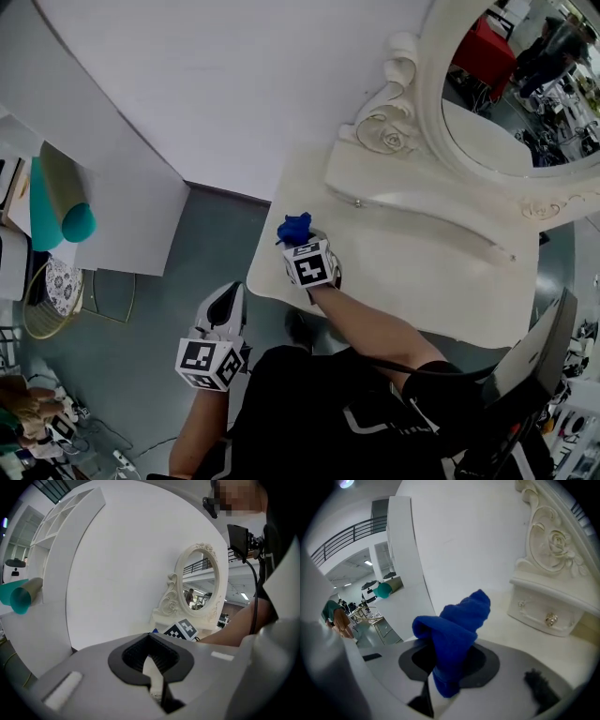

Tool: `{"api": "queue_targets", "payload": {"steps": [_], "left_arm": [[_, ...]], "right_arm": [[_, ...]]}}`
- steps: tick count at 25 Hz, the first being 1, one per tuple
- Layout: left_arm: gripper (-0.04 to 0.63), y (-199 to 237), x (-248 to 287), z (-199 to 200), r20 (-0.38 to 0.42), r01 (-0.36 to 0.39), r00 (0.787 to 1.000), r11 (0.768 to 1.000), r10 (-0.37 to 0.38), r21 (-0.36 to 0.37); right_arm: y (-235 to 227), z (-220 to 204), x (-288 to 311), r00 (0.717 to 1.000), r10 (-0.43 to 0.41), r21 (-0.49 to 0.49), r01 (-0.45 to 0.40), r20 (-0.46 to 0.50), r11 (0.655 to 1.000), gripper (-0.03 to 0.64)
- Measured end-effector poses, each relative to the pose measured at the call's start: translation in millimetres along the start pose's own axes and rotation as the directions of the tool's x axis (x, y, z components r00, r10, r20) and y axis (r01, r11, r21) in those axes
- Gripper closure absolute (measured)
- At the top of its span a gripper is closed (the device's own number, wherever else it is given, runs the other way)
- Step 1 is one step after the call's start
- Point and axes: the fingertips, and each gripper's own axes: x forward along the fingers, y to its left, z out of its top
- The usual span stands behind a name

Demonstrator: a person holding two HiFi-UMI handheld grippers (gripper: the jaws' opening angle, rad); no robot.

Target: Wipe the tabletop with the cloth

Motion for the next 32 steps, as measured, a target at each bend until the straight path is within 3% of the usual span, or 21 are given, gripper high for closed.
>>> {"api": "queue_targets", "payload": {"steps": [6,32], "left_arm": [[0.586,-35,18,1,-0.004,0.069,0.998,0.997,-0.069,0.036],[0.586,-185,74,0,-0.028,0.223,0.975,0.970,-0.221,0.097]], "right_arm": [[-33,-17,-21,1.000,-0.030,0.037,0.030,0.001,0.999,0.494],[-162,-100,-133,0.993,-0.119,0.136,0.121,-0.028,0.983,0.494]]}}
